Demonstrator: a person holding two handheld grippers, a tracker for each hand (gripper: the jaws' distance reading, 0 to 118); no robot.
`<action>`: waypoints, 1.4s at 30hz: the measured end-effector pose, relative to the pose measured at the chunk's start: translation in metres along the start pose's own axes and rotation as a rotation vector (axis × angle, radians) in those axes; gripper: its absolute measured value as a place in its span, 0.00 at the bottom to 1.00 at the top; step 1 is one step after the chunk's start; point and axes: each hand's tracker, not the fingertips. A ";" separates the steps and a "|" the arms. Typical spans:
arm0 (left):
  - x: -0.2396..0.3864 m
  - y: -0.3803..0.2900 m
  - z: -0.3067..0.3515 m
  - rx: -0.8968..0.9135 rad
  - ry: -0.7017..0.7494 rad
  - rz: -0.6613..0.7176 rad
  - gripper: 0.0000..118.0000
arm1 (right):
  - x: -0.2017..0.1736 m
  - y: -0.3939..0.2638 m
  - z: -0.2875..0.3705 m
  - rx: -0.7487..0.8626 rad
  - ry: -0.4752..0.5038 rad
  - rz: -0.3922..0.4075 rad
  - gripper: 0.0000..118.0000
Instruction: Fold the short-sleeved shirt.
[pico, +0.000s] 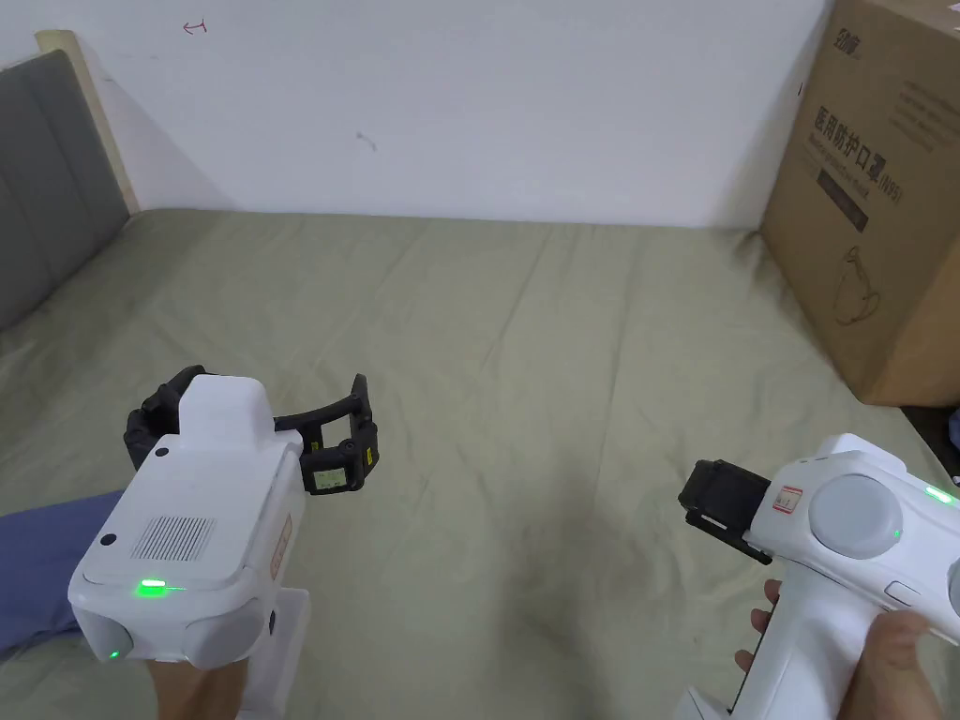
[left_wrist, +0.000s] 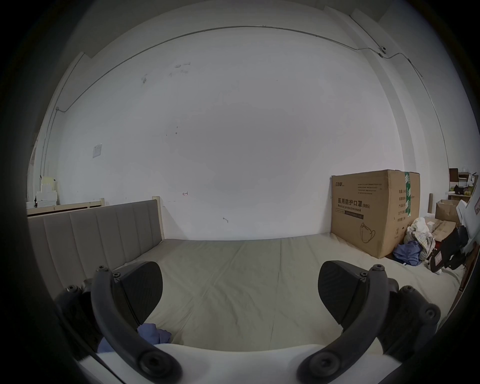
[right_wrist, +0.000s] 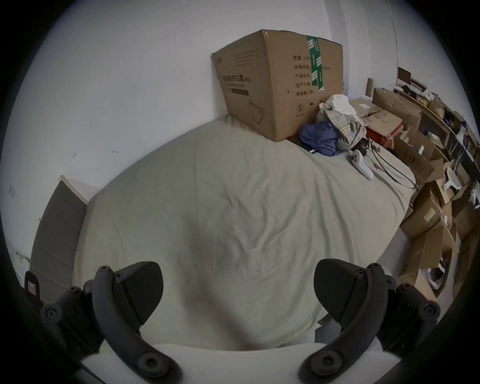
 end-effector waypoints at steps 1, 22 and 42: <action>0.000 0.000 0.000 -0.001 0.000 -0.003 1.00 | 0.001 -0.001 0.000 0.002 0.006 0.013 0.97; 0.000 -0.002 0.003 0.001 0.002 -0.016 1.00 | -0.003 -0.013 0.019 0.309 0.028 0.082 0.98; 0.001 0.000 0.009 0.033 -0.022 -0.027 1.00 | -0.002 -0.037 0.043 0.932 0.079 0.372 0.99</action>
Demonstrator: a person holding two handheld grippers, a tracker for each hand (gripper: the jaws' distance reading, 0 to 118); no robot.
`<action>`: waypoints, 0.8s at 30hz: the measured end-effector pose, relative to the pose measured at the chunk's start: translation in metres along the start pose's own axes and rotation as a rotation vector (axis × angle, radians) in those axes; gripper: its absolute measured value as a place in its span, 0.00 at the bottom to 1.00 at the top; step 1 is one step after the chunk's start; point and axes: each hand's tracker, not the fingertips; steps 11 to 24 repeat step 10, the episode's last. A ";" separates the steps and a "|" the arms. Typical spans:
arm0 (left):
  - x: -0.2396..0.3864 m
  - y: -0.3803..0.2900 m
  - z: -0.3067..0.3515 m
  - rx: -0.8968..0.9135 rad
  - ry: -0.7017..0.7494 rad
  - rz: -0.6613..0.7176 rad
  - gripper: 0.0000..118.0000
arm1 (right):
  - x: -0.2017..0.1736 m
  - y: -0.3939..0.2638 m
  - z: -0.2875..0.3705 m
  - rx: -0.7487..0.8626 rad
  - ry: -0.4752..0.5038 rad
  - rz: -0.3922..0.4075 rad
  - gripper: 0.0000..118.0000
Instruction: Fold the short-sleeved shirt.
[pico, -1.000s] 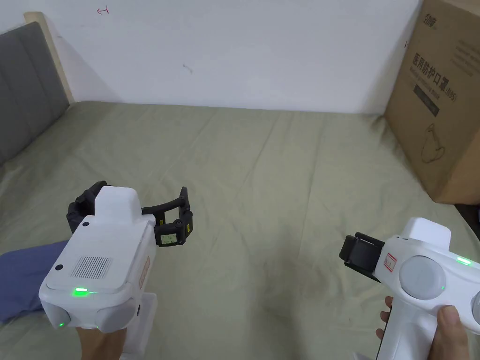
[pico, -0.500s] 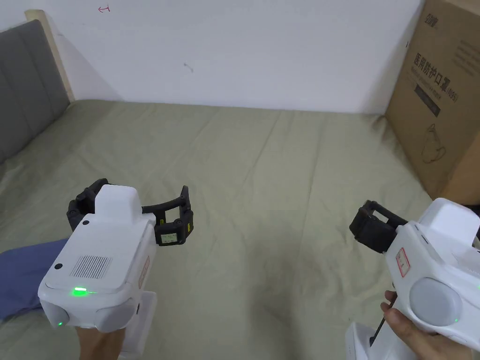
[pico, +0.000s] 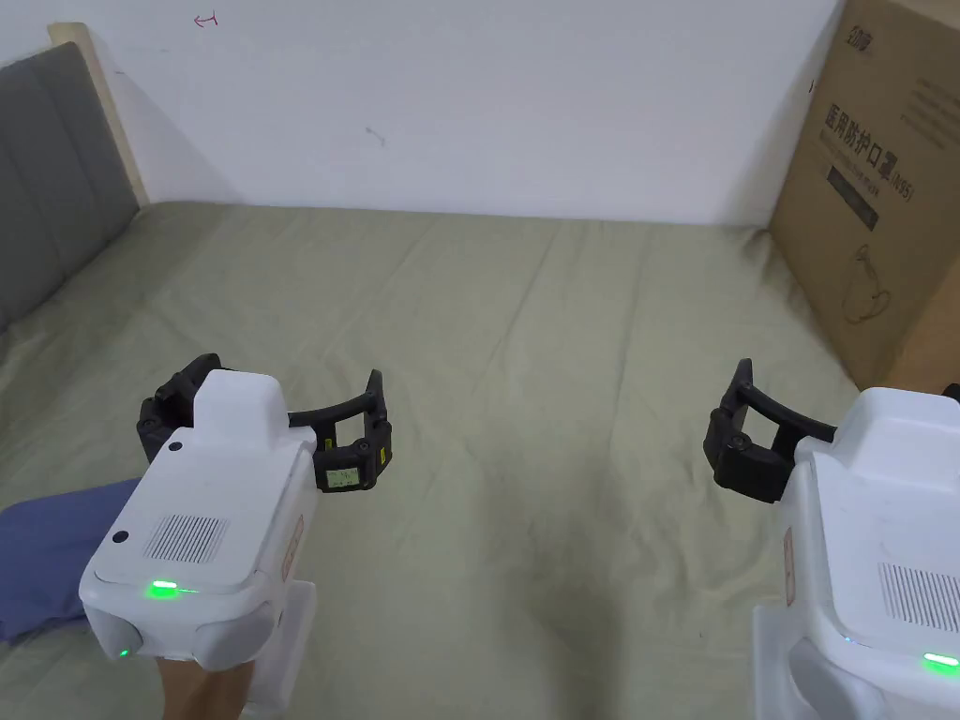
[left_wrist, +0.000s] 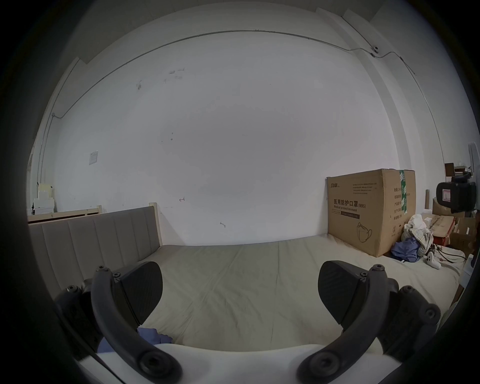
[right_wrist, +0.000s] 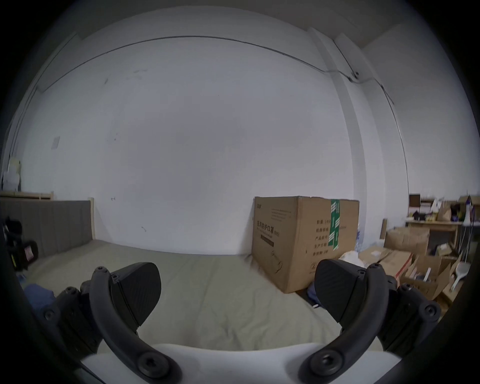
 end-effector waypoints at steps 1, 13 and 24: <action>0.000 0.000 0.000 0.002 0.001 0.000 1.00 | -0.001 -0.002 0.000 0.005 -0.001 0.003 0.99; -0.001 0.002 0.001 0.008 0.003 0.002 1.00 | -0.002 -0.009 -0.004 -0.038 0.038 0.014 0.99; -0.001 0.002 0.001 0.008 0.003 0.002 1.00 | -0.002 -0.009 -0.004 -0.038 0.038 0.014 0.99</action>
